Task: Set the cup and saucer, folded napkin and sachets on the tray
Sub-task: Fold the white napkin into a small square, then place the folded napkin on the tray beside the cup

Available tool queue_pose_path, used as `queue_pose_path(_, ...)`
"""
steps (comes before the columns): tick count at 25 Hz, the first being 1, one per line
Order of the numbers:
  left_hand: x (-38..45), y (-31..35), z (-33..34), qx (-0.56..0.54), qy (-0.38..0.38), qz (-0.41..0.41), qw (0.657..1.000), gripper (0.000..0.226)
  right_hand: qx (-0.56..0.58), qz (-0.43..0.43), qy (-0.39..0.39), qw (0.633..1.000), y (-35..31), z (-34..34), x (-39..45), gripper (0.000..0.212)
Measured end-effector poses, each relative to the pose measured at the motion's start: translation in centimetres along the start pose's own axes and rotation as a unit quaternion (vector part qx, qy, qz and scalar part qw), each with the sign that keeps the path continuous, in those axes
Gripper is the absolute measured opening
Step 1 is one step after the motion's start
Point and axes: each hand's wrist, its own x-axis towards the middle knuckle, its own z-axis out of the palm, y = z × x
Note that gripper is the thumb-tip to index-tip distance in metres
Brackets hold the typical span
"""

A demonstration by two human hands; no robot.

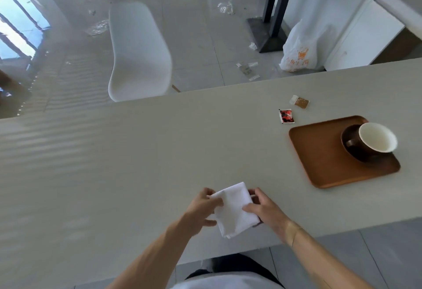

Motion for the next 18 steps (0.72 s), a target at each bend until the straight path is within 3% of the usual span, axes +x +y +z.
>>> queue_pose_path(5,-2.6,-1.0,0.2,-0.129,-0.106,0.063,0.984,0.026,0.12,-0.041,0.05,0.991,1.5,0.2,-4.4,0.045)
queue_pose_path(13,-5.0,-2.4,3.6,0.01,-0.151,0.15,0.977,0.027,0.149,-0.076,0.167,0.972,4.7,-0.6,-10.2,0.04)
queue_pose_path(18,-5.4,-1.7,6.7,0.029,-0.165,0.149,0.975,0.023,0.156,-0.086,0.206,0.962,6.4,-2.2,-12.8,0.043)
